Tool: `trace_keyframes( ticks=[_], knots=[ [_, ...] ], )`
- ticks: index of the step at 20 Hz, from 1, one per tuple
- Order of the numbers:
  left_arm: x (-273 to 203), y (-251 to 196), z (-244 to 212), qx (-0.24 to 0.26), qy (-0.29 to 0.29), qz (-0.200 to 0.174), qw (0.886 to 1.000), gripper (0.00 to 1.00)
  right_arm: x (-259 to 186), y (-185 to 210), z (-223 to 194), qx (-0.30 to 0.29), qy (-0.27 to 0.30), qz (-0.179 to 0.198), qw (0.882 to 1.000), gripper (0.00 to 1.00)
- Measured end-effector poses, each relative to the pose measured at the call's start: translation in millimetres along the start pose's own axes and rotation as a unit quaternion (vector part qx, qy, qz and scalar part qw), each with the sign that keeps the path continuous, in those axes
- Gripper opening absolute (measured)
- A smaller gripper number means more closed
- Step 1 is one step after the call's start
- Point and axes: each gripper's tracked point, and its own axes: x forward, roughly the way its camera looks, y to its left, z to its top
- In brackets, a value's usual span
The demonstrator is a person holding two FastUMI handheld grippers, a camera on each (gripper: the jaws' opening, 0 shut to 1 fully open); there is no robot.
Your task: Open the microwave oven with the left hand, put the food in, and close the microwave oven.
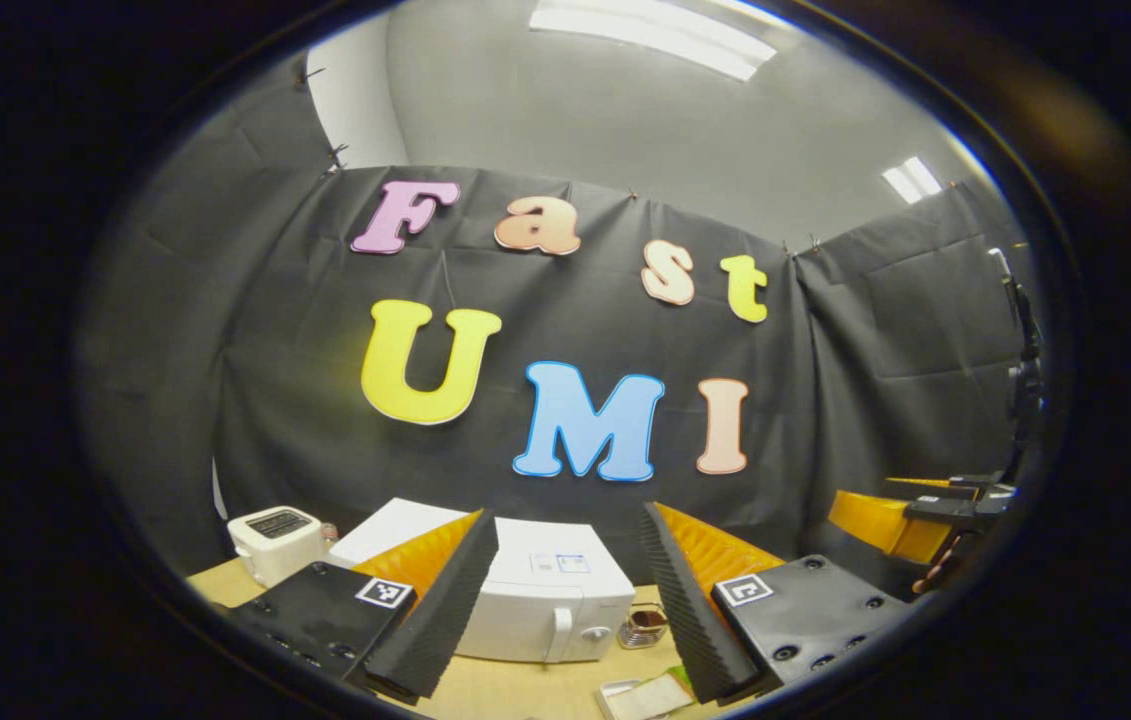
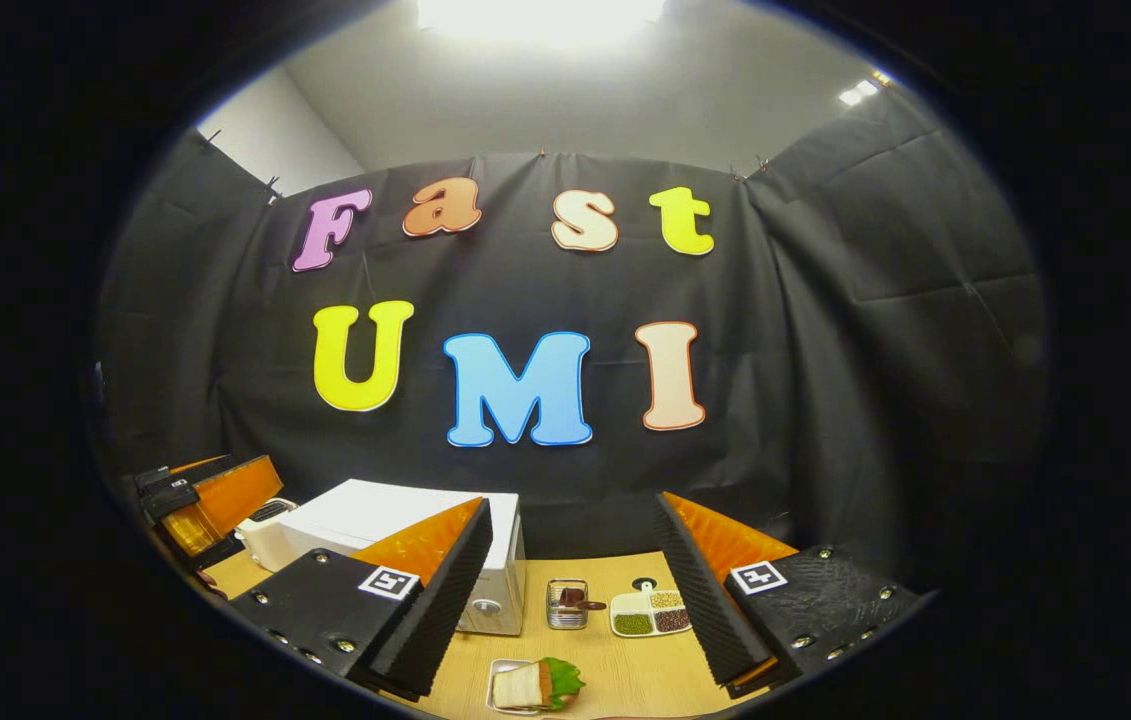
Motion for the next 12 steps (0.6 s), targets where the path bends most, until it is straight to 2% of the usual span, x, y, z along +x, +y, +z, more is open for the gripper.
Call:
trace_keyframes(
  ticks=[4, 12],
  knots=[
    [17.7, 4.7, -20.8, 0.006, 0.015, 0.009, 1.000, 0.94, 14.3, 1.3, -1.8, -0.004, -0.001, 0.005, 1.000, 0.97],
    [58.0, 5.6, -136.9, 0.008, 0.103, 0.002, 0.995, 0.95, 38.7, -17.9, -30.3, -0.007, 0.036, -0.011, 0.999, 0.97]
  ],
)
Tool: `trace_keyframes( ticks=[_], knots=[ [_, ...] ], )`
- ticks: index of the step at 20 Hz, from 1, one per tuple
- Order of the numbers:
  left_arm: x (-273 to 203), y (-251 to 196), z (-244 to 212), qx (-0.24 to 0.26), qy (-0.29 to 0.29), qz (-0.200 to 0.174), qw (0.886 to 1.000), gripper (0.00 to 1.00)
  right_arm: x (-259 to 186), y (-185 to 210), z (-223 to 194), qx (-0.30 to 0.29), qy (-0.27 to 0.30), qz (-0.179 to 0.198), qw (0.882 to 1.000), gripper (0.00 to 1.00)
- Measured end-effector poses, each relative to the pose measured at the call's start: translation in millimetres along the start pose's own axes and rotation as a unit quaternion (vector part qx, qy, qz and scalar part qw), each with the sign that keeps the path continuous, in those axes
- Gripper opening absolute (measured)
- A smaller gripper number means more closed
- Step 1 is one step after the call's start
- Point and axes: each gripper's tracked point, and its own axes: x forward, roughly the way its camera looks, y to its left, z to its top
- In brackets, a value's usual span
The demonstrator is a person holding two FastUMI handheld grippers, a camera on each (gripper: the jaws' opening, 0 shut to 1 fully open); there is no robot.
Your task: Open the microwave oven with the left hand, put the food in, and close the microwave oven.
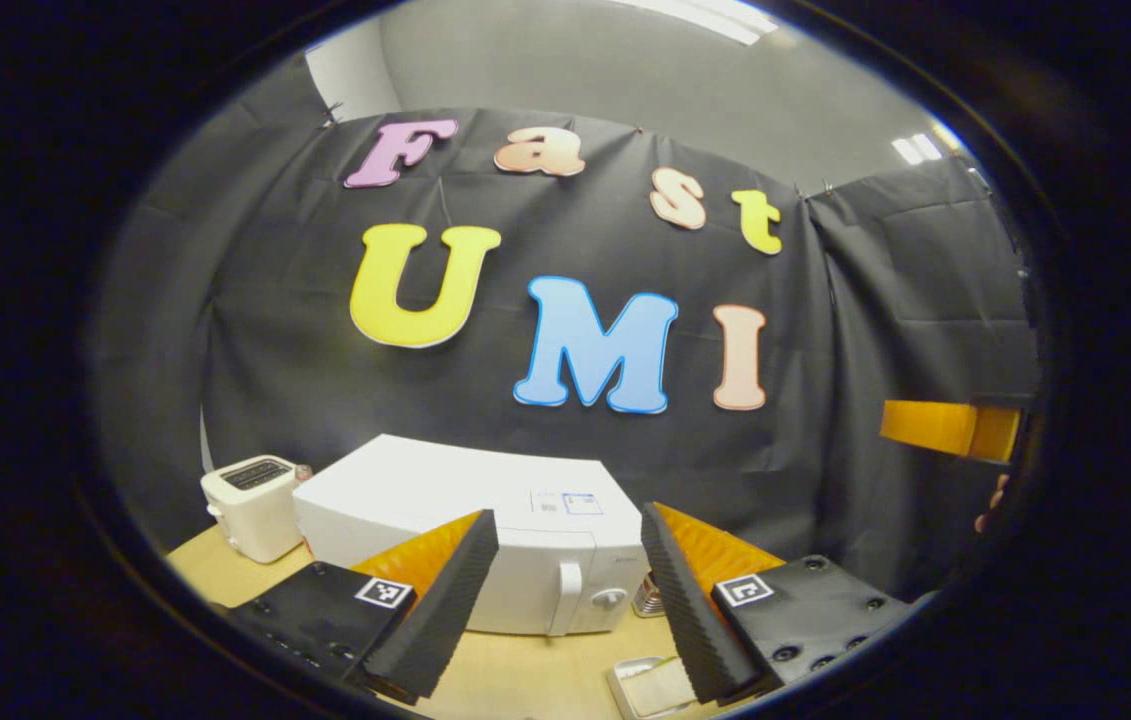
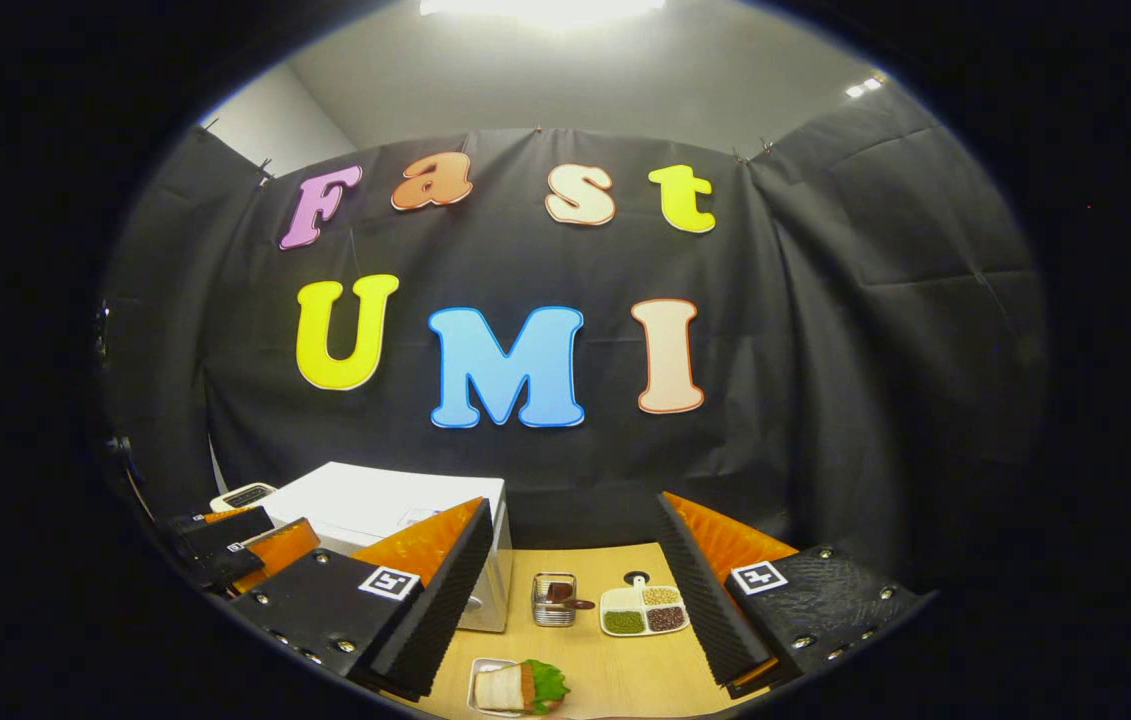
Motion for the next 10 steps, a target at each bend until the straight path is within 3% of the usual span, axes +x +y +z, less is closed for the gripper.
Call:
trace_keyframes(
  ticks=[10],
  knots=[
    [101.3, -8.7, -125.0, 0.012, 0.105, 0.009, 0.994, 0.94, 27.7, -29.6, -22.1, 0.007, 0.041, -0.005, 0.999, 0.97]
  ],
)
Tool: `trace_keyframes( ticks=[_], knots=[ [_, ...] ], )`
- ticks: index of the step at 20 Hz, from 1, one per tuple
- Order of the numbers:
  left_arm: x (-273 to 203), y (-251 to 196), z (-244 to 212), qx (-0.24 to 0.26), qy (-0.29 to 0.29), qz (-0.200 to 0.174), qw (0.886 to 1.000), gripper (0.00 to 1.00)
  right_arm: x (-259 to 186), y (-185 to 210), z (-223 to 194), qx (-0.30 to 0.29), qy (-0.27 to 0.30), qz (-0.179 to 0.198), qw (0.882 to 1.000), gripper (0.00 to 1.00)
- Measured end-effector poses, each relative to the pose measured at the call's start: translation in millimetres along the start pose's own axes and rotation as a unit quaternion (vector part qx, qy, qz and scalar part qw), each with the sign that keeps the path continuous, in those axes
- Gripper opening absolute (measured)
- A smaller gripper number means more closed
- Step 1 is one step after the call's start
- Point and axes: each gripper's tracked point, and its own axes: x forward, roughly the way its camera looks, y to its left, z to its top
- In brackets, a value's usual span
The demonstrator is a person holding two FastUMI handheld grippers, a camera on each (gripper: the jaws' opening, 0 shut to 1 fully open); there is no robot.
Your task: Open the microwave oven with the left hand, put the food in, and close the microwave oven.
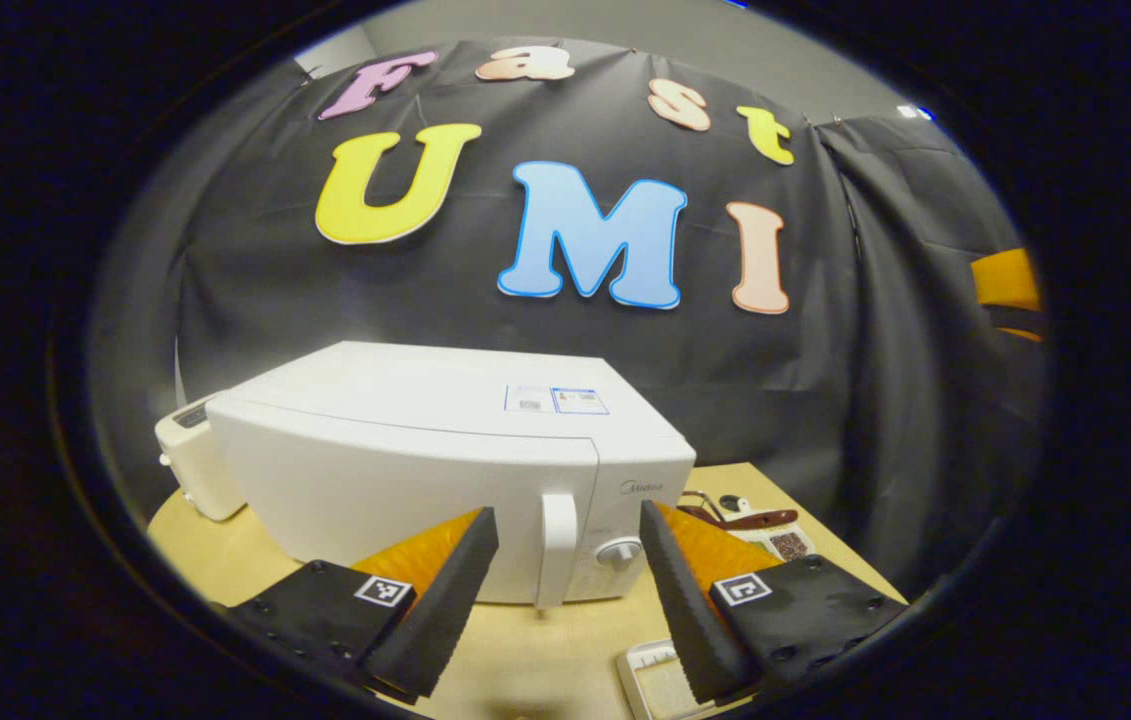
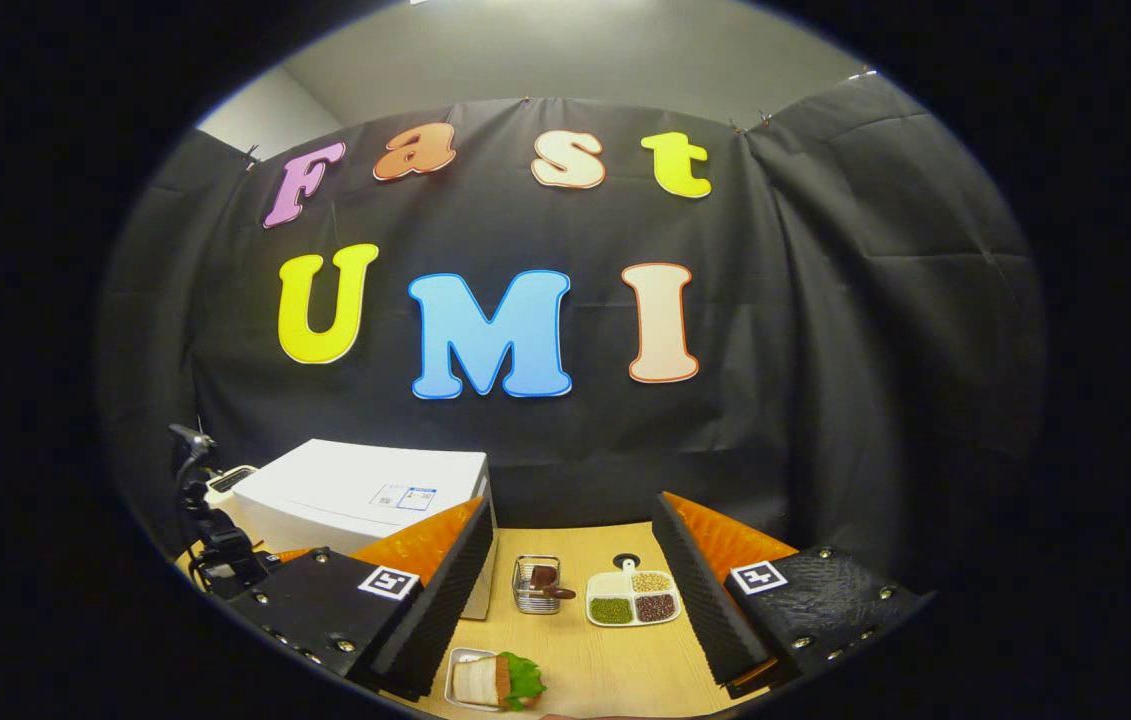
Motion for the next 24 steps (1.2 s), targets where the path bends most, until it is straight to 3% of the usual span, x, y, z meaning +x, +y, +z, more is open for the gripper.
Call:
trace_keyframes(
  ticks=[5, 7, 10, 13, 14, 15, 16, 18, 24],
  knots=[
    [42.0, 6.7, -35.5, -0.013, 0.047, 0.012, 0.999, 0.94, 9.0, -30.5, -14.3, -0.006, 0.022, -0.027, 0.999, 0.97],
    [50.1, 6.2, -42.3, -0.020, 0.059, 0.012, 0.998, 0.89, 11.4, -35.4, -17.1, -0.005, 0.029, -0.030, 0.999, 0.98],
    [59.0, 3.2, -45.1, -0.018, 0.062, 0.015, 0.998, 0.41, 12.7, -40.7, -17.8, -0.012, 0.033, -0.037, 0.999, 0.98],
    [52.7, 2.9, -42.4, 0.024, 0.060, 0.017, 0.998, 0.29, 10.2, -41.0, -19.1, -0.017, 0.034, -0.036, 0.999, 0.98],
    [54.5, 2.4, -42.8, 0.021, 0.067, 0.014, 0.997, 0.18, 8.9, -39.7, -18.8, -0.016, 0.034, -0.035, 0.999, 0.98],
    [49.5, 0.6, -43.0, 0.010, 0.071, 0.014, 0.997, 0.19, 7.7, -38.3, -20.0, -0.017, 0.035, -0.034, 0.999, 0.98],
    [52.5, 1.0, -43.9, 0.008, 0.074, 0.011, 0.997, 0.12, 6.9, -37.3, -20.4, -0.018, 0.035, -0.033, 0.999, 0.97],
    [54.0, 1.2, -41.7, 0.017, 0.080, 0.009, 0.997, 0.06, 4.1, -36.3, -19.8, -0.019, 0.034, -0.032, 0.999, 0.98],
    [26.7, 1.7, -52.9, 0.011, 0.097, -0.003, 0.995, 0.06, -4.1, -31.7, -18.3, -0.016, 0.031, -0.033, 0.999, 0.98]
  ],
)
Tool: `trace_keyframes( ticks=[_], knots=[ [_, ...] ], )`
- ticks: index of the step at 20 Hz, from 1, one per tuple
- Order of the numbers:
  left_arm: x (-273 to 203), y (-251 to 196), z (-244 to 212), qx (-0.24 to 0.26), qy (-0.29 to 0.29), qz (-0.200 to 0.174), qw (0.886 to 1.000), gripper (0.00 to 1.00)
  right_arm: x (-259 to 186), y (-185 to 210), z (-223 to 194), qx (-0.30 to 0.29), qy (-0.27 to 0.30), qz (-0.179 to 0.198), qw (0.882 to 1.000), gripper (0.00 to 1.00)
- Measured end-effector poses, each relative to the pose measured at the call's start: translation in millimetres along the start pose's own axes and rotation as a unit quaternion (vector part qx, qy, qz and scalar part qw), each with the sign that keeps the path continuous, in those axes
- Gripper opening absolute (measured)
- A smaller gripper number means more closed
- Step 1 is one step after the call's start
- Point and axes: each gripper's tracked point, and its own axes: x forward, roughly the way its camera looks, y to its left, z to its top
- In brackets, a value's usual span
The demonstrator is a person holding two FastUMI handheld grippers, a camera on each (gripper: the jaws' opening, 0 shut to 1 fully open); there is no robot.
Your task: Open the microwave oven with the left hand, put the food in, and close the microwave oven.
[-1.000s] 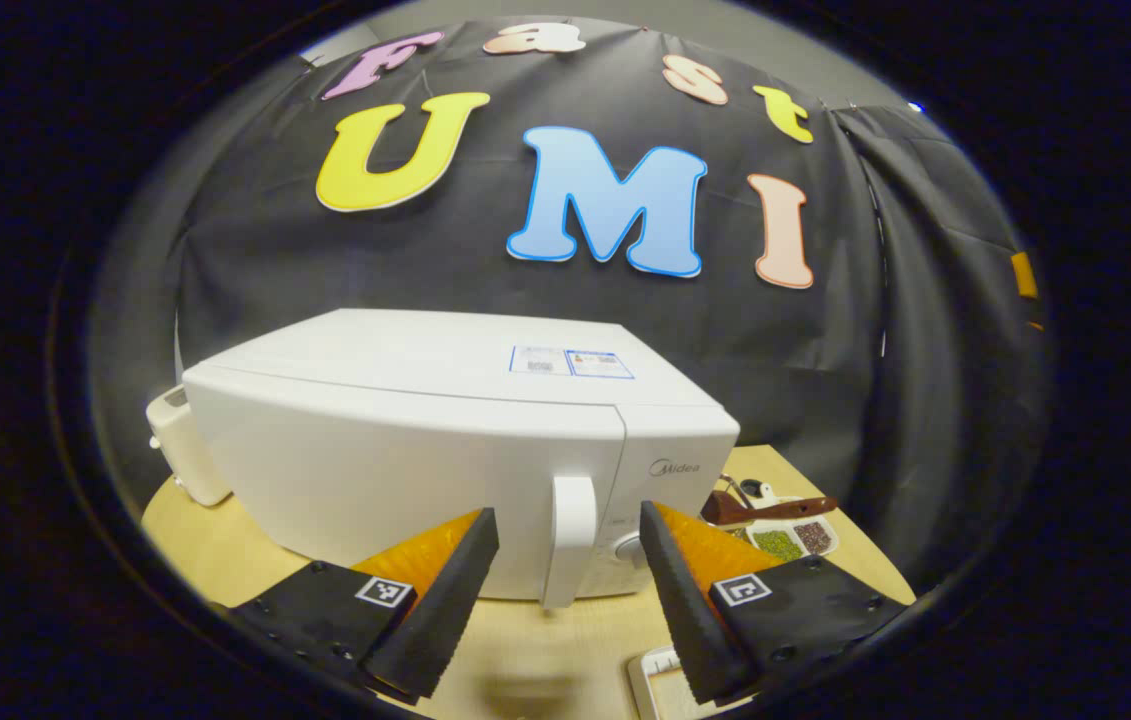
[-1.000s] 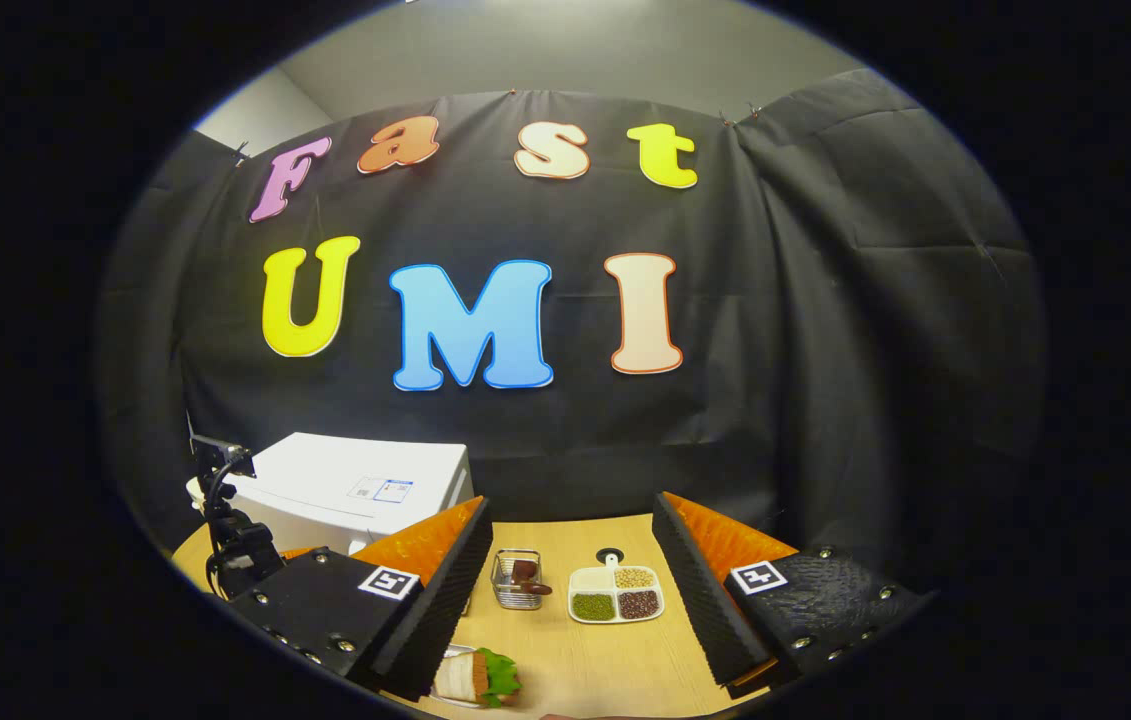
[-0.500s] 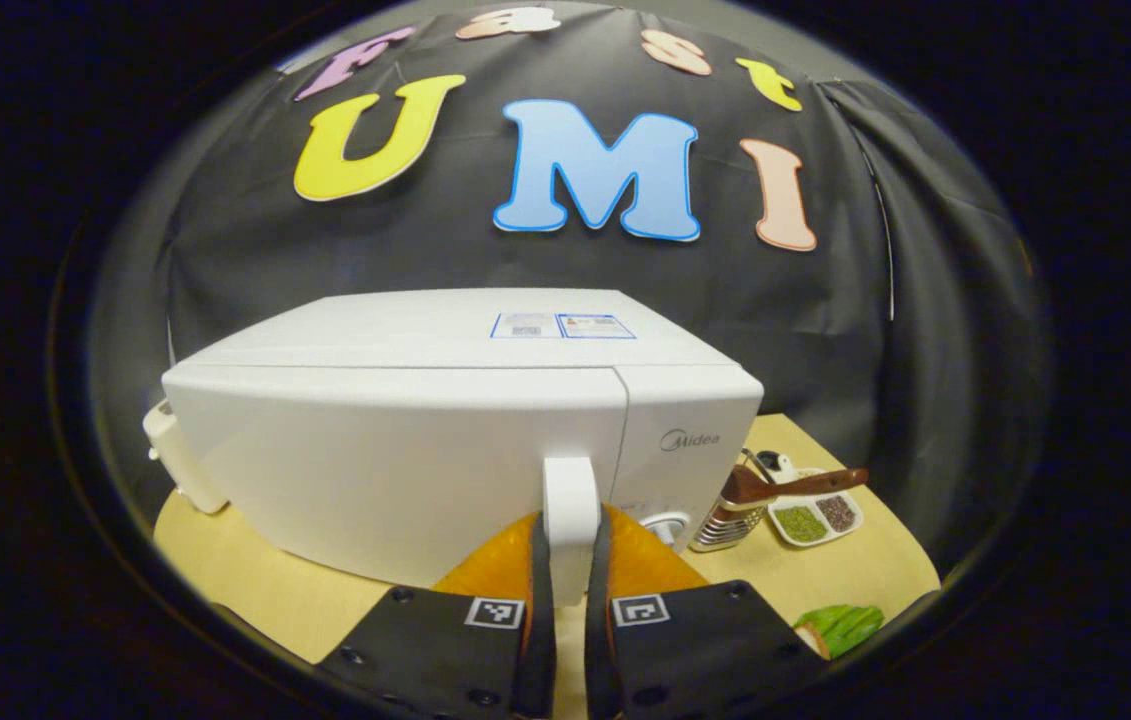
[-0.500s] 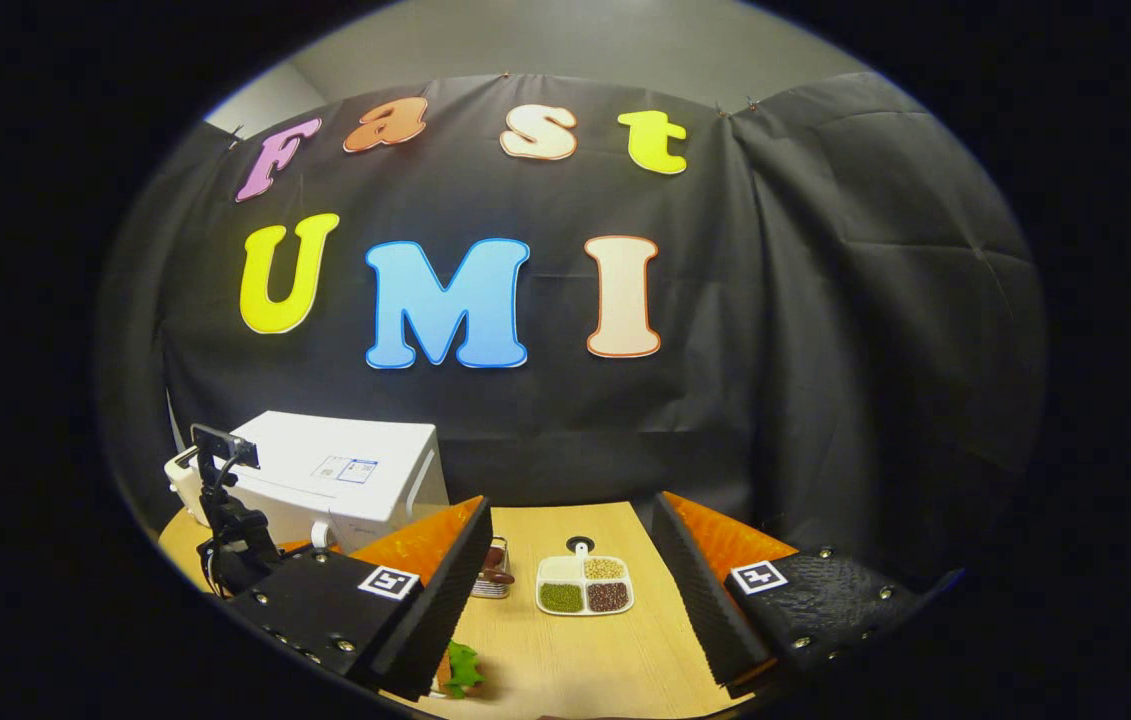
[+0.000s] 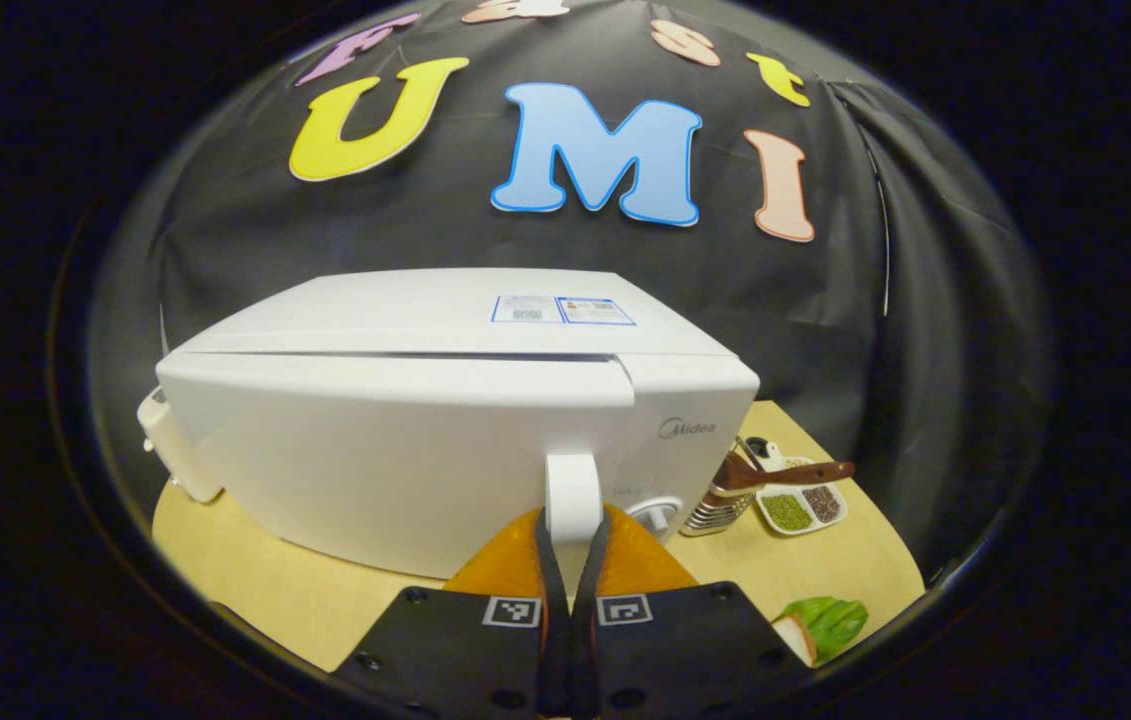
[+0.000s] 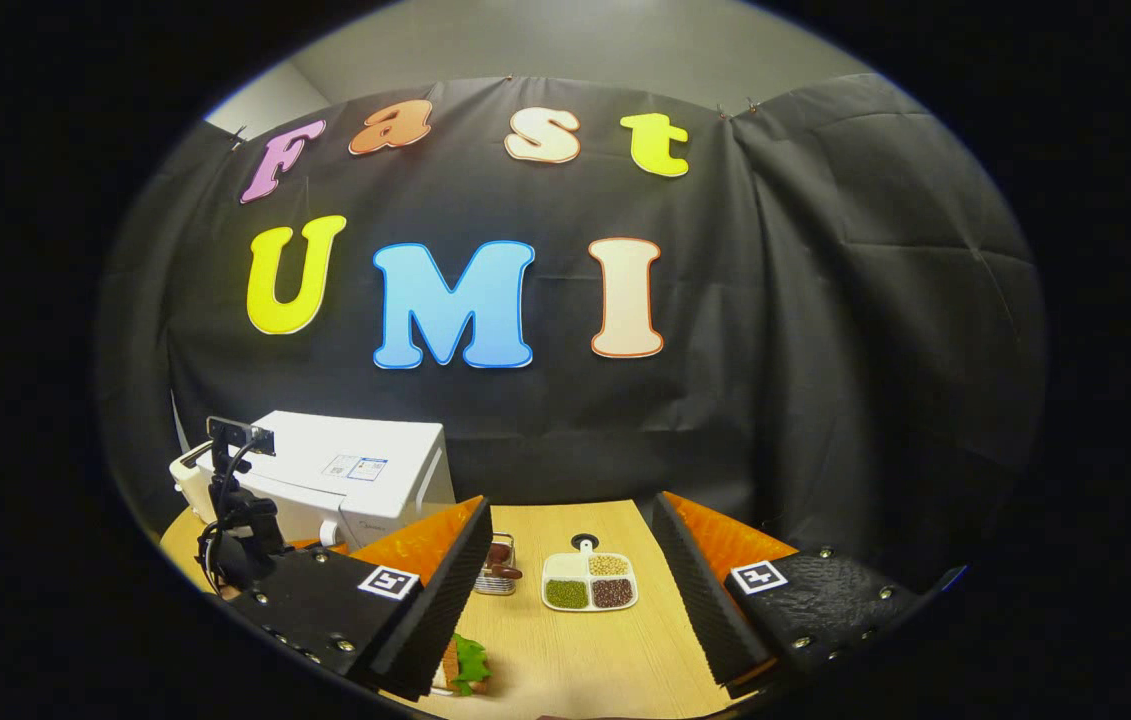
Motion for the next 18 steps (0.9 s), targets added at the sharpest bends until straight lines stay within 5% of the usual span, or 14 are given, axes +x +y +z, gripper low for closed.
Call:
trace_keyframes(
  ticks=[10, 18],
  knots=[
    [-121.5, 30.7, -56.7, 0.017, 0.017, -0.037, 0.999, 0.06, -30.1, 49.9, -9.6, 0.024, 0.011, 0.039, 0.999, 0.98],
    [-206.5, 91.7, -91.5, 0.034, 0.023, -0.017, 0.999, 0.06, -72.8, 87.4, -26.8, 0.033, 0.015, 0.046, 0.998, 0.98]
  ],
)
